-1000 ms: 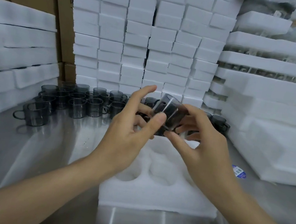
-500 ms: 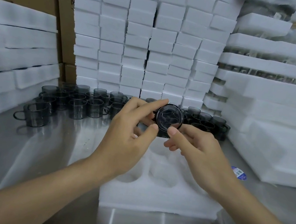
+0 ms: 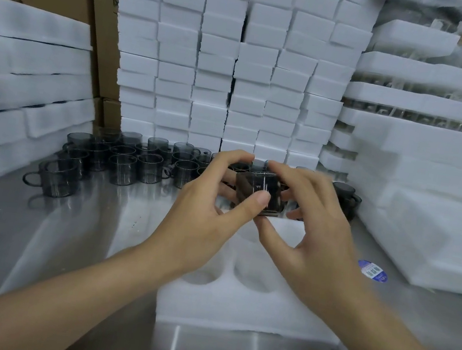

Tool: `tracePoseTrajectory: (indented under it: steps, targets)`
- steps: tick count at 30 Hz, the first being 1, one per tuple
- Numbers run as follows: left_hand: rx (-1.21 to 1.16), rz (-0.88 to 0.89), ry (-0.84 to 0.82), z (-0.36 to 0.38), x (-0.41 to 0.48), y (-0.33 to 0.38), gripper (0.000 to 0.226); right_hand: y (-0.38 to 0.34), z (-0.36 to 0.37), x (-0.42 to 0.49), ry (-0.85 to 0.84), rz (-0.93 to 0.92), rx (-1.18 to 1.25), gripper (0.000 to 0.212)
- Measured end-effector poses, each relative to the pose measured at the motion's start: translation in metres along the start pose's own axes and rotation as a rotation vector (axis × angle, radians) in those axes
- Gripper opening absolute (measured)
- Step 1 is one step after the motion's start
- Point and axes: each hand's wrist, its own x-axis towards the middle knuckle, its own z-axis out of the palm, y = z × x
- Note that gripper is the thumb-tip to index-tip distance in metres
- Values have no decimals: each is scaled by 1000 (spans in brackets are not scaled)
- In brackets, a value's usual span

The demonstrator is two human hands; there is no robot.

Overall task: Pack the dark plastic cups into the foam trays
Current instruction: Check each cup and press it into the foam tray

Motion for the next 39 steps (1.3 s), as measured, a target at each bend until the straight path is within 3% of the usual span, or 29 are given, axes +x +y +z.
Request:
tracePoseTrajectory:
  steps: [4,8,12,19,28,39]
  targets:
    - [-57,4,-1,1,1,1,45,4,-1,2,-12,61,-10,66]
    - [-65,38,-12,1,-1,5,42,5,-2,5,-24,104,33,51]
    - [-26,40,40,0,0,3,36,3,-2,5,19,92,4,50]
    - [-1,31,-16,0,0,3,33,2,-5,5,54,67,-4,54]
    - [-96,-1,-14,0,2,1,32,5,-2,3,-63,127,-33,54]
    - [0,-64,-44,0,3,-2,33,4,-1,2,-66,54,-53,49]
